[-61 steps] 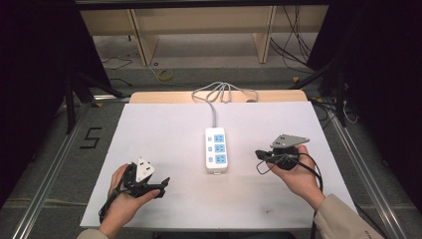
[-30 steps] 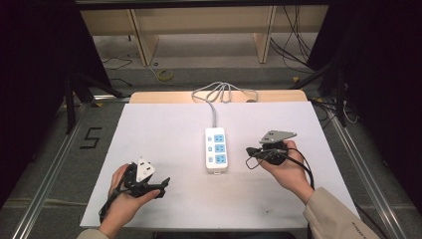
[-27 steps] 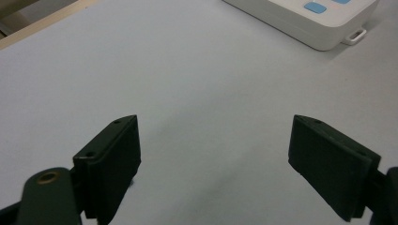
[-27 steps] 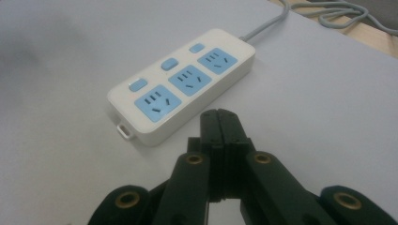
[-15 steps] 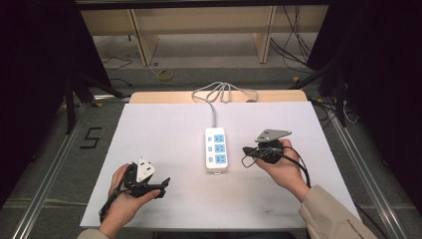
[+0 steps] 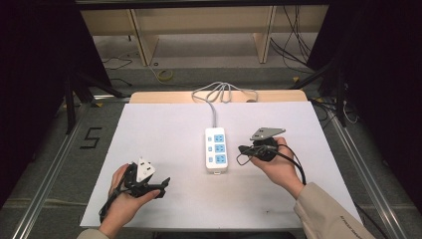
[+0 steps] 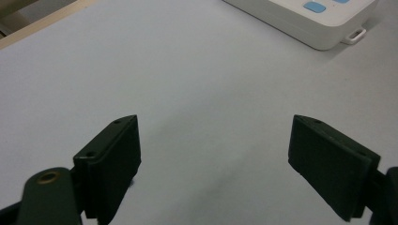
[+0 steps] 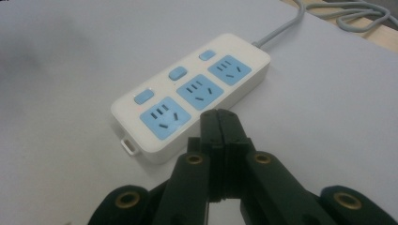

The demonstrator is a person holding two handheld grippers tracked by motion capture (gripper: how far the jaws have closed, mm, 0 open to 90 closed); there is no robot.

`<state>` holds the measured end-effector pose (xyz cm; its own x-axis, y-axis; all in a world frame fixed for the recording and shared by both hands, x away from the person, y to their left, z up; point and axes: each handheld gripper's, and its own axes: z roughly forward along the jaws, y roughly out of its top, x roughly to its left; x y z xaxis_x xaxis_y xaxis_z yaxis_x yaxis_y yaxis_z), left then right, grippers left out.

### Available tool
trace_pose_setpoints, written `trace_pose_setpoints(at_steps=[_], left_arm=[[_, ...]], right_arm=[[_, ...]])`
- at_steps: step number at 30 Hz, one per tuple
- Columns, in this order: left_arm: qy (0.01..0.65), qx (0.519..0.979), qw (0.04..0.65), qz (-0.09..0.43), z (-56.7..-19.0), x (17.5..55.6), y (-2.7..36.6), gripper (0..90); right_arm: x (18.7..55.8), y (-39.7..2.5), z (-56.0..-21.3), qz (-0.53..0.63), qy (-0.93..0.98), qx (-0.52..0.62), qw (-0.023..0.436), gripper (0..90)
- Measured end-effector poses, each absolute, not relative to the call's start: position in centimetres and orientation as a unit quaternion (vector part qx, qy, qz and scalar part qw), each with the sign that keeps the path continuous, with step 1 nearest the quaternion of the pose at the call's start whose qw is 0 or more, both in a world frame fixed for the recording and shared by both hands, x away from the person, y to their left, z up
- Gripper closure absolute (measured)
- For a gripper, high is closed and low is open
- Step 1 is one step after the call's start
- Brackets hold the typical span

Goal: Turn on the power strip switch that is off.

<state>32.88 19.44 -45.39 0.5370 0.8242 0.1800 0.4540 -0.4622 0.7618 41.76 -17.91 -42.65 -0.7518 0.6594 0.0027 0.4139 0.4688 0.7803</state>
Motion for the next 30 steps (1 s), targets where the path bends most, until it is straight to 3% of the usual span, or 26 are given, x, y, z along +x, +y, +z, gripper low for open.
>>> trace_pose_setpoints(at_steps=[30], left_arm=[[0.394, 0.811, 0.335, 0.271, -45.5, 32.9, 19.3, 17.2]], right_arm=[[43.1, -15.5, -43.3, 0.401, 0.851, 0.311, 0.136, 90.0]])
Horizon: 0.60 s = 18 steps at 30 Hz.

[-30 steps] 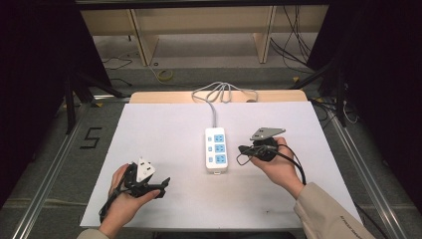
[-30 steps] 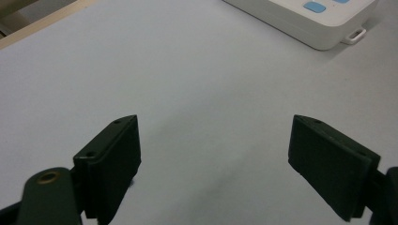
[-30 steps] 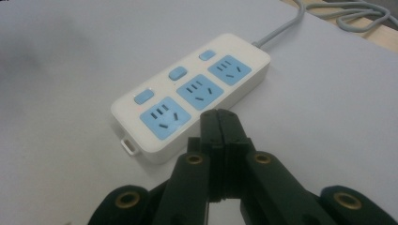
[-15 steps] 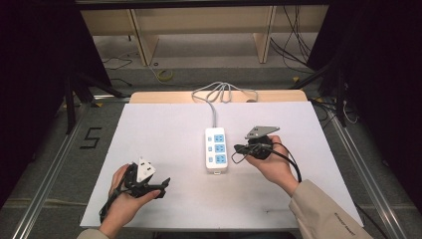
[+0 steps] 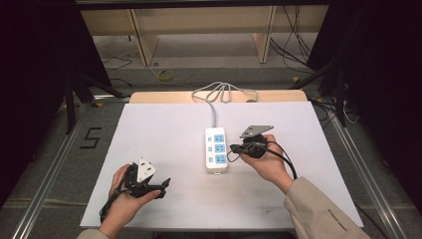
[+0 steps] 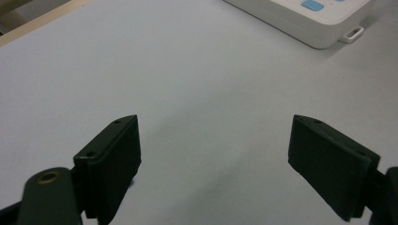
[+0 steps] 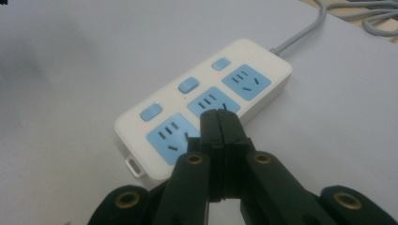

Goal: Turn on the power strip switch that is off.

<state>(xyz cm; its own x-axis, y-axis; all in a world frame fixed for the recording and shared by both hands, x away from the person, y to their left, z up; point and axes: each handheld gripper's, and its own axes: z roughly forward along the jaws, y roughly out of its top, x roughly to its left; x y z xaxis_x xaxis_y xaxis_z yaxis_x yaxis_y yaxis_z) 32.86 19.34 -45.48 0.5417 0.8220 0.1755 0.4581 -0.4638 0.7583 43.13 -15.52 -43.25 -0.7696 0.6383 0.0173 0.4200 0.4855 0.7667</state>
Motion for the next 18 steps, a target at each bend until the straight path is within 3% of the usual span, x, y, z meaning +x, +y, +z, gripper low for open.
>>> trace_pose_setpoints(at_steps=[18], left_arm=[[0.394, 0.812, 0.337, 0.270, -45.5, 32.9, 19.3, 17.2]], right_arm=[[44.5, -14.0, -43.7, 0.400, 0.852, 0.312, 0.127, 90.0]])
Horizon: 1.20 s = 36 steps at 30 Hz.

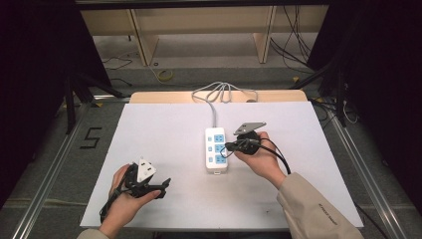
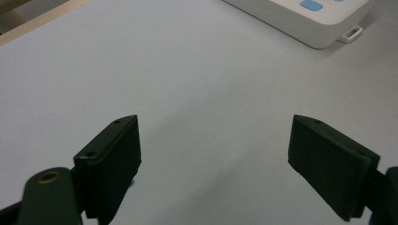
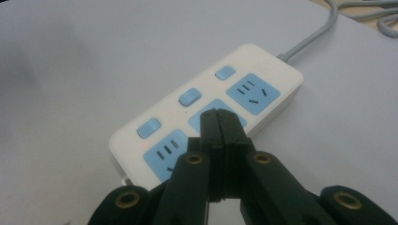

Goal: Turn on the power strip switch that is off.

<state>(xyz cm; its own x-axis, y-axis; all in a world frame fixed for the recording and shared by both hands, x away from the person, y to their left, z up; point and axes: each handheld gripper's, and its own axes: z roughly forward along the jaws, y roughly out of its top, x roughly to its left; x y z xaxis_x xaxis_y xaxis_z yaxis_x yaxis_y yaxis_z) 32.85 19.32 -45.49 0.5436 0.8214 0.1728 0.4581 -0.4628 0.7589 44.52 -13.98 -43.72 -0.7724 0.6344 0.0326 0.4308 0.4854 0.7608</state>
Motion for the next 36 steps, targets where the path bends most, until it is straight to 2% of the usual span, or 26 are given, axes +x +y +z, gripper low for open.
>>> trace_pose_setpoints(at_steps=[36], left_arm=[[0.389, 0.814, 0.337, 0.268, -45.5, 32.9, 19.2, 17.2]], right_arm=[[47.3, -9.7, -45.3, 0.372, 0.867, 0.311, 0.112, 90.0]])
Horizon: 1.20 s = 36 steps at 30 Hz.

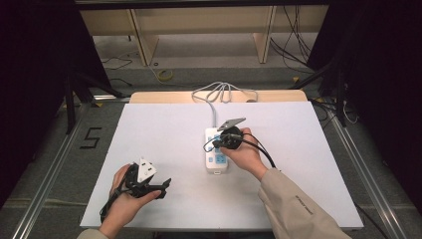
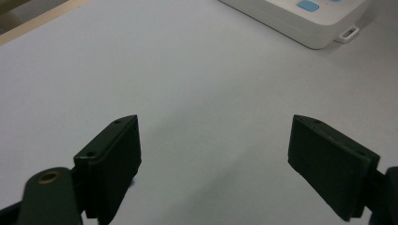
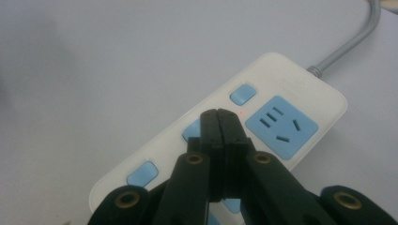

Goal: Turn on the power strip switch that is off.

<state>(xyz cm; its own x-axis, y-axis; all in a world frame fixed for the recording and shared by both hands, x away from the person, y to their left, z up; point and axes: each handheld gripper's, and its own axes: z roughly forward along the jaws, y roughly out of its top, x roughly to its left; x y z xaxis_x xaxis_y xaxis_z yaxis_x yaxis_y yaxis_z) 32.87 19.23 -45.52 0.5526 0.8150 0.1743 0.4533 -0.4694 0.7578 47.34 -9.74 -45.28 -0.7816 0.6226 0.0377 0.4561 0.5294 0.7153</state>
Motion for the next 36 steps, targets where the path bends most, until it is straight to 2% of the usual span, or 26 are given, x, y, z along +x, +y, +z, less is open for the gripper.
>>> trace_pose_setpoints(at_steps=[36], left_arm=[[0.389, 0.814, 0.339, 0.267, -45.6, 32.9, 19.1, 17.3]], right_arm=[[48.3, -7.1, -45.4, 0.328, 0.885, 0.314, 0.100, 90.0]])
